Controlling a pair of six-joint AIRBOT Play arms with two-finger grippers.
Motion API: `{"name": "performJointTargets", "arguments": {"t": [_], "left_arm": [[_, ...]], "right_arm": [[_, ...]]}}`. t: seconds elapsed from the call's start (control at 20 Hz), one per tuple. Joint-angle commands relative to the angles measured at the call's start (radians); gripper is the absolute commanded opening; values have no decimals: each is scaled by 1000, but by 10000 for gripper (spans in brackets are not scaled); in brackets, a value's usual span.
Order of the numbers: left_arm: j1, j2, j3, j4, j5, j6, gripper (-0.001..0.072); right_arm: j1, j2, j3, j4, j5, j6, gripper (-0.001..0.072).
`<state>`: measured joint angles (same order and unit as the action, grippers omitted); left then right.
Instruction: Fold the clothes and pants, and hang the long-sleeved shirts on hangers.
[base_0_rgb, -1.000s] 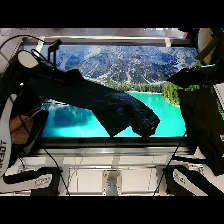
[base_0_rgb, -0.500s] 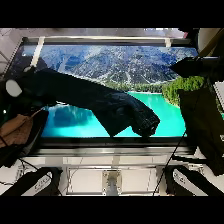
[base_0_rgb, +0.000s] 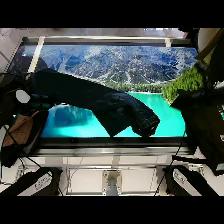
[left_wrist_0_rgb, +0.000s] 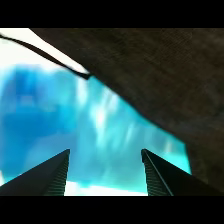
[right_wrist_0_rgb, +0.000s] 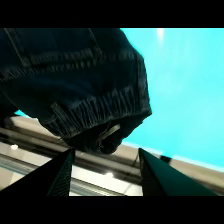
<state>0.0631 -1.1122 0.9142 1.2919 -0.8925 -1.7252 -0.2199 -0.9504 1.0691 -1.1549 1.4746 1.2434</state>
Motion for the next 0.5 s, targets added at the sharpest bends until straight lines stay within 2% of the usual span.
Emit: {"name": "performJointTargets", "arguments": {"t": [0.0,0.15,0.3,0.45], "left_arm": [[1,-43,-4,-71,41,-4,487],[1,-44,-4,-74,40,-3,487],[1,-44,-4,-74,40,-3,487],[1,-44,-4,-74,38,-3,487]], "right_arm": [[-16,53,-280,79,-149,5,447],[-16,37,-323,75,-168,14,446],[-16,35,-323,85,-274,32,448],[-16,-13,-357,94,-291,93,461]]}}
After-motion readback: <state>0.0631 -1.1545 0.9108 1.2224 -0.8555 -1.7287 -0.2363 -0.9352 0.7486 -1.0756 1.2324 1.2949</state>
